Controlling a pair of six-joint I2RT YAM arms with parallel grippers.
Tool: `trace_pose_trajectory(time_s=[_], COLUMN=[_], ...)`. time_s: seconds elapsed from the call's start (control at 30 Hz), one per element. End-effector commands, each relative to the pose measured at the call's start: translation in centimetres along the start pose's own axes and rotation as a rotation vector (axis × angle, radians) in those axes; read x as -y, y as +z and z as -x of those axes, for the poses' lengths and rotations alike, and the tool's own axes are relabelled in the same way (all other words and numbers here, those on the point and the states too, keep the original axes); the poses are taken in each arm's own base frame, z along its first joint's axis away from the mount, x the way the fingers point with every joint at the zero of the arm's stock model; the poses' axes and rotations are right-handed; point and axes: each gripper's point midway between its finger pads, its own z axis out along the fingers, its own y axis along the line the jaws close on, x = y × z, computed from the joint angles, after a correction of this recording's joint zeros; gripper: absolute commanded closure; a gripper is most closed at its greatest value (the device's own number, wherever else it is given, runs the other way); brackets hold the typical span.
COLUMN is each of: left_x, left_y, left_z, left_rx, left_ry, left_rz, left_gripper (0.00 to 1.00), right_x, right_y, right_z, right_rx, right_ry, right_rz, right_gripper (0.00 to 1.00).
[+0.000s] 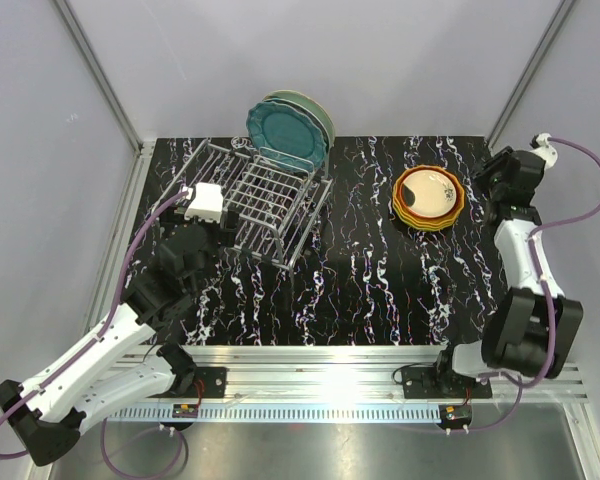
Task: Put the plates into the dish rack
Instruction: Grab a plate with the right arm
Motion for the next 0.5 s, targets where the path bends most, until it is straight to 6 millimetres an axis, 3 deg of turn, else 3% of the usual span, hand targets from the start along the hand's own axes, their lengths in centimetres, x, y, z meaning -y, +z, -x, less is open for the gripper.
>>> trace_pose_trajectory(time_s=[0.0,0.1,0.23,0.47], left_x=[-0.4,-0.3,-0.2,-0.5], left_y=[0.1,0.1,0.0,-0.2], left_z=[1.0,1.1,1.2,1.5], left_rx=[0.038,0.04,0.04,0.051], left_ry=[-0.038,-0.042,-0.043,-0.058], left_rz=[0.017,0.012,0.006,0.003], left_gripper=[0.01,0.01,0.01,0.01], right_x=[1.3,2.6,3.0,4.4], right_y=[1.6,2.9,4.2,5.6], right_z=[-2.3,-3.6,-5.4,-7.8], right_rx=[-0.116,-0.167,-0.233,-0.303], right_ry=[0.136,0.122,0.121,0.101], right_rz=[-0.037,-0.081,-0.081,-0.115], right_gripper=[0.59,0.61,0.67,0.68])
